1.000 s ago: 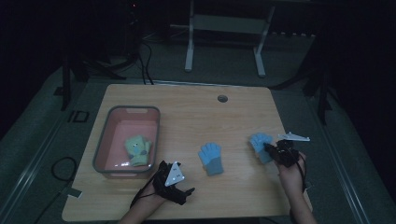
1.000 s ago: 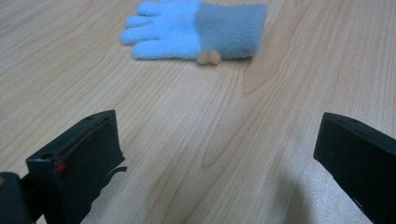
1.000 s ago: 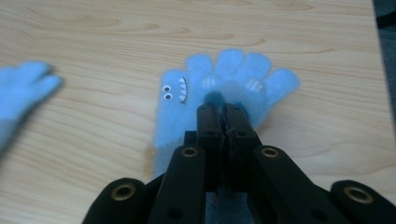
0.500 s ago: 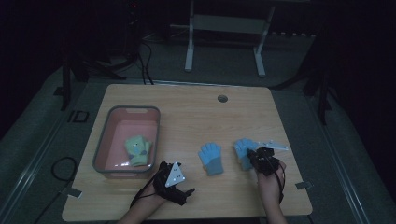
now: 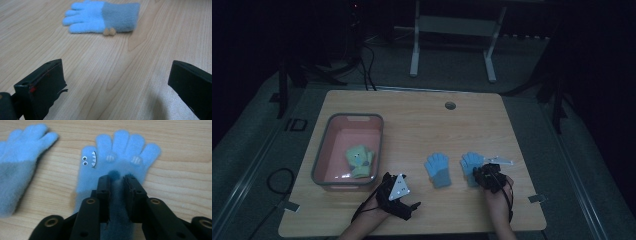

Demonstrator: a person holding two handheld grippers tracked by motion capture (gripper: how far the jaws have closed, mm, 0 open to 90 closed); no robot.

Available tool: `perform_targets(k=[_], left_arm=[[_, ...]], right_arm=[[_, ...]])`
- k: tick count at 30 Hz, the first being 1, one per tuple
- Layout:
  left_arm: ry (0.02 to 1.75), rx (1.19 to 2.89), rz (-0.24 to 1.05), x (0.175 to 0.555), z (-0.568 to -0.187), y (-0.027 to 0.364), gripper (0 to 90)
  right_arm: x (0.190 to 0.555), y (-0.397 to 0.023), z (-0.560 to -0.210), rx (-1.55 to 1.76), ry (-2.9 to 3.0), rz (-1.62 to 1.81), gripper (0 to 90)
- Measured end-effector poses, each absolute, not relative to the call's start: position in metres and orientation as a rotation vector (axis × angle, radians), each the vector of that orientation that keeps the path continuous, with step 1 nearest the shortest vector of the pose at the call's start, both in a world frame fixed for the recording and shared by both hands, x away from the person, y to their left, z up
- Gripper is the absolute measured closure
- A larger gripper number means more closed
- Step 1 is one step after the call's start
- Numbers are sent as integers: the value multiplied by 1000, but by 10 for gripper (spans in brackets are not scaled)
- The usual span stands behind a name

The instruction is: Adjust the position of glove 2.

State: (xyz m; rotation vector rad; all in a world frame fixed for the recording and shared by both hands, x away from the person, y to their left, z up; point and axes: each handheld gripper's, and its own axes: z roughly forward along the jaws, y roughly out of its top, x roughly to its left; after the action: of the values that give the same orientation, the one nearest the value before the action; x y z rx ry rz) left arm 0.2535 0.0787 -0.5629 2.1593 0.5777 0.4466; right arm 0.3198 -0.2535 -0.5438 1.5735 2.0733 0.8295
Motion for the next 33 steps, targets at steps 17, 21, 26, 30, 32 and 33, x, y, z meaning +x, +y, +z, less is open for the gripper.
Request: perform_targets(k=[17,21,26,30,32,33], left_arm=[[589,2150,440,254,-563,79,10],[600,2138,435,255,-563,80,10],[609,2131,430,255,-563,81,9],[615,2127,428,255,-563,81,9],[606,2132,431,254,-563,81,10],[605,2133,430,254,-563,81,10]], right_arm=[[331,-288,-519,1211,2329,973,624],[336,-283,-523,1133,2379,976,619],[340,-280,-530,1130,2382,991,599],[339,-277,-539,1122,2396,967,592],[339,-277,-543,1117,2397,960,593],[338,-277,-545,1116,2398,959,595]])
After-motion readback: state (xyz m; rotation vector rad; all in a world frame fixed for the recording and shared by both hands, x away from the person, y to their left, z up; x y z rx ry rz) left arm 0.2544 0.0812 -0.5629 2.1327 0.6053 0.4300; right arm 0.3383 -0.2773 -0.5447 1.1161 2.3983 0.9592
